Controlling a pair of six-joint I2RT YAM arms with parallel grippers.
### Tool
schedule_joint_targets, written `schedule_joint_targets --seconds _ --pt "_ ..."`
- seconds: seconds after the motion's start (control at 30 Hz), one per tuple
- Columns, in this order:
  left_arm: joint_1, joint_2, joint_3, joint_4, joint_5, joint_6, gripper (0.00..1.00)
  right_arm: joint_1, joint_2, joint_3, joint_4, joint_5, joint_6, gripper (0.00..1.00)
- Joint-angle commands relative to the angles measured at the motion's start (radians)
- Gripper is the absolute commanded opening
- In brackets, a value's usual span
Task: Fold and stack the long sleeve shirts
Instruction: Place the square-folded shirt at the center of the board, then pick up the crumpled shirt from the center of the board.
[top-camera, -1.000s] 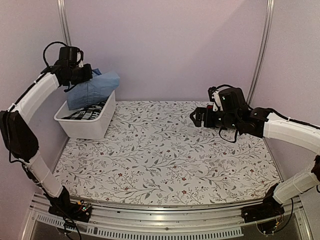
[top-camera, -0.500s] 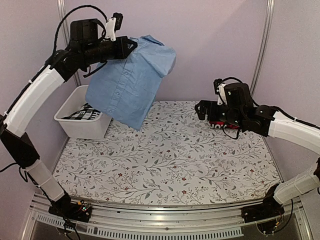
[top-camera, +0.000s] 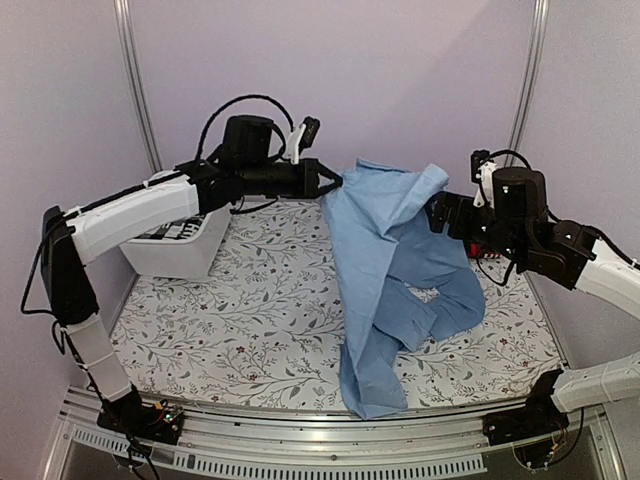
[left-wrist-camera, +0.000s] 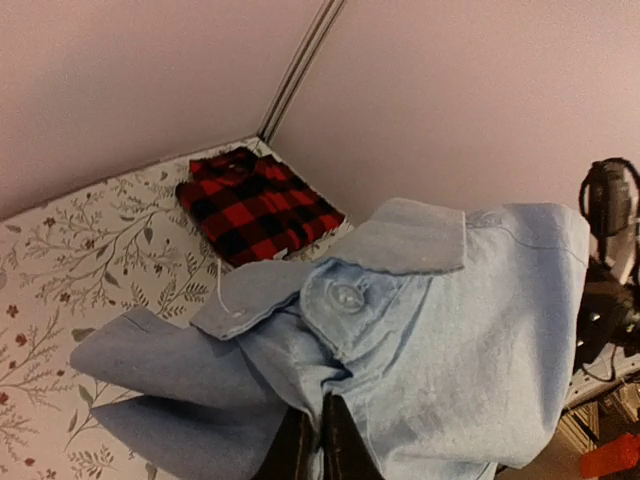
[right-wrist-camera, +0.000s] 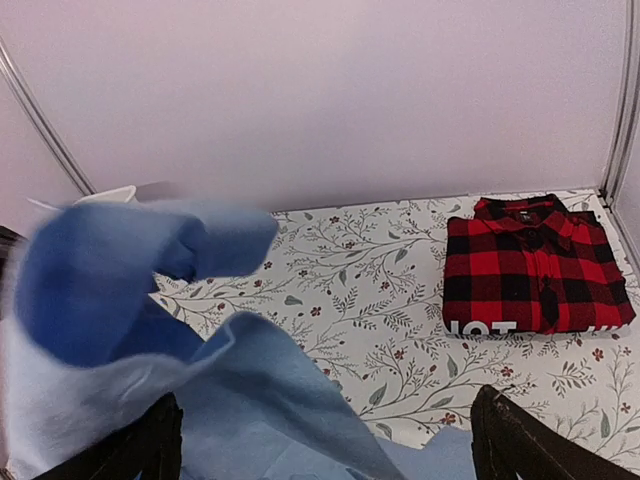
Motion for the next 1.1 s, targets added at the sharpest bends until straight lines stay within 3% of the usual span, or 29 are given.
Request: schedule_joint_targets --seconds 0.0,0.07,0.13,0.27,0.53,0.7,1.07 --pt "0.108 0.076 -0.254 0.164 0.166 -0.101 0.09 0.007 0.013 -0.074 -0.03 -0.071 0.025 0.99" --pt "0.149 0.115 -0.327 0.182 0.196 -0.11 0.16 0.009 0.035 -0.097 -0.036 -0.086 0.029 0.99" --pt "0.179 0.14 -0.366 0.165 0.193 -0.111 0.39 0.009 0.07 -0.111 -0.048 -0.092 0.033 0.99" --pt "0.192 0.097 -0.4 0.126 0.123 -0.092 0.61 0.008 0.127 -0.124 -0.055 -0.103 0.024 0.99" --pt "0.175 -0.029 -0.449 0.021 0.039 -0.095 0.68 -0.081 0.18 -0.227 -0.081 -0.131 0.022 0.99" --pt "0.096 -0.085 -0.508 -0.021 0.003 -0.11 0.7 -0.124 0.153 -0.326 -0.081 -0.103 0.097 0.99" --pt "-0.022 0.001 -0.622 0.008 -0.079 -0.222 0.69 -0.269 0.143 -0.496 0.089 -0.262 0.168 0.99"
